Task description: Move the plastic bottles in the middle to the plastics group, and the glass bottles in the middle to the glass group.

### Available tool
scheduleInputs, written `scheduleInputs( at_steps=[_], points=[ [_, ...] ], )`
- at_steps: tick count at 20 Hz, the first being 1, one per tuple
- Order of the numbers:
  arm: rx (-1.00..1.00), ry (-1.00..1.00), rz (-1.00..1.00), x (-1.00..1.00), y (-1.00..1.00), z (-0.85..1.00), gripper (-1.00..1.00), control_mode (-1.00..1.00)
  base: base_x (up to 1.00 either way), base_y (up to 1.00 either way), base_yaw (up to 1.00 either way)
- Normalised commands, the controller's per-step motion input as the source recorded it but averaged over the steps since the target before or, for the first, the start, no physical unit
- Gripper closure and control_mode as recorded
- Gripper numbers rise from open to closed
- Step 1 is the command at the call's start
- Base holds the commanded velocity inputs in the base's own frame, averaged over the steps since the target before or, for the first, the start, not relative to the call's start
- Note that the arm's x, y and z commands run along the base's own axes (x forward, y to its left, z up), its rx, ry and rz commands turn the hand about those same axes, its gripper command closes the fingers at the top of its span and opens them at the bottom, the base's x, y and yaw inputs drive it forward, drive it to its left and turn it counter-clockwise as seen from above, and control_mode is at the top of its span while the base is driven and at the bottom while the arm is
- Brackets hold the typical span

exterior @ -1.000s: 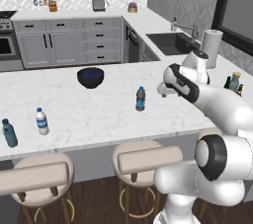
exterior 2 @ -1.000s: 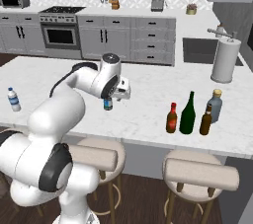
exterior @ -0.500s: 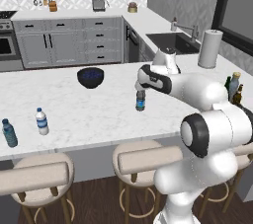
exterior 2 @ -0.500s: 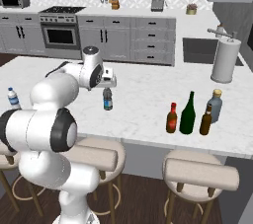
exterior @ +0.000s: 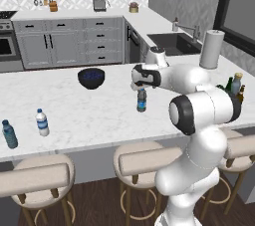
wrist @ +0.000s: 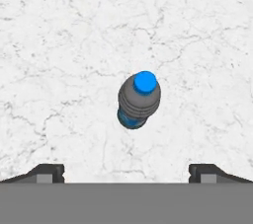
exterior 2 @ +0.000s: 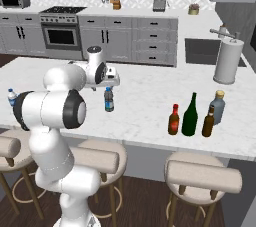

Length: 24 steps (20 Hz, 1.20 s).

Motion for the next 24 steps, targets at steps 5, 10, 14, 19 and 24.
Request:
scheduleInputs(
  at_steps=[5, 10, 14, 19, 24],
  points=[
    [0.00, 0.01, 0.06, 0.42, 0.00, -0.27, -1.00, -1.00, 0.00, 0.00, 0.00],
    [0.00, 0.03, 0.05, 0.38, 0.00, -0.37, -1.00, -1.00, 0.00, 0.00, 0.00],
    [0.00, 0.02, 0.05, 0.37, 0.00, -0.33, -1.00, -1.00, 0.00, 0.00, 0.00],
    [0.00, 0.00, 0.03, 0.28, 0.00, -0.14, -1.00, -1.00, 0.00, 0.00, 0.00],
    [0.00, 0.00, 0.00, 0.00, 0.00, -0.12, -1.00, -1.00, 0.00, 0.00, 0.00]
  ],
)
